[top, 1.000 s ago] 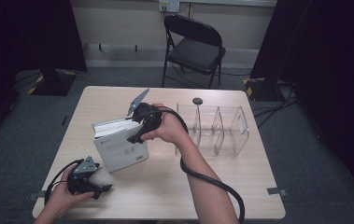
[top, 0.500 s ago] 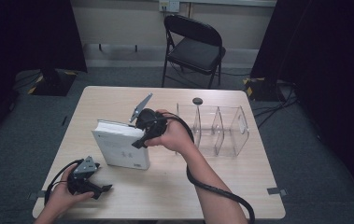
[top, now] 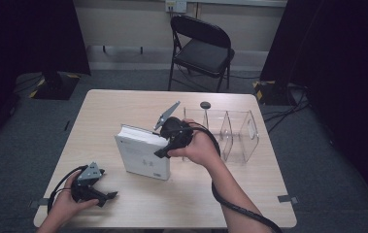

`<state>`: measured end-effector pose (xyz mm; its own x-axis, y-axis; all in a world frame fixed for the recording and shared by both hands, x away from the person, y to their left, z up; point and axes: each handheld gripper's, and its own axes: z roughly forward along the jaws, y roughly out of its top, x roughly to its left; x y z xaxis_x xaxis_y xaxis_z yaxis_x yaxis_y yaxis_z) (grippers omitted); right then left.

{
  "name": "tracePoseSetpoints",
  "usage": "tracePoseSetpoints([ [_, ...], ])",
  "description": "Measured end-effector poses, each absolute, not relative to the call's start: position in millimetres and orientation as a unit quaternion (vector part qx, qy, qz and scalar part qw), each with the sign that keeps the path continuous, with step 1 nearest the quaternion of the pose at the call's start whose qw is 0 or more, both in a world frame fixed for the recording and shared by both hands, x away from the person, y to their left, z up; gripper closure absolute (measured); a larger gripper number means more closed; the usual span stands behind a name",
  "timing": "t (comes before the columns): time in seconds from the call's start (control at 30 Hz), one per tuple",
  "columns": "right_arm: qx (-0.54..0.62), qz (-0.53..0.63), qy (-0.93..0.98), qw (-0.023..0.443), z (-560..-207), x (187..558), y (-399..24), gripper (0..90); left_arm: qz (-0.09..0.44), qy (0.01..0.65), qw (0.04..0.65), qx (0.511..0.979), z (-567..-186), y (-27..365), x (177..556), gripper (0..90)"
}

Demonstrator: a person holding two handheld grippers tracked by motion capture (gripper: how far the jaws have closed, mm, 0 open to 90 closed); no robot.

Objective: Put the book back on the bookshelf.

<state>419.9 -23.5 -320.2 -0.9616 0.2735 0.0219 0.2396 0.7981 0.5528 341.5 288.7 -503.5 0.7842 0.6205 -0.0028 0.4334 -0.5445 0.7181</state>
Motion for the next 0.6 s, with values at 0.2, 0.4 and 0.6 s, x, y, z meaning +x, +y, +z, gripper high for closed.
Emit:
tracePoseSetpoints([
  [0.2,0.146,0.275,0.950,0.019,-318.0,423.6,-14.6,45.2,0.125,0.304,0.368,0.870,-503.3,288.5,341.1,0.0],
  [0.4,0.170,0.263,0.950,0.014,-324.4,431.1,5.9,40.6,0.125,0.304,0.368,0.870,-503.2,288.6,341.1,0.0],
  [0.6,0.176,0.231,0.957,0.019,-331.1,435.3,25.6,36.4,0.128,0.303,0.367,0.870,-503.1,288.6,341.3,0.0],
])
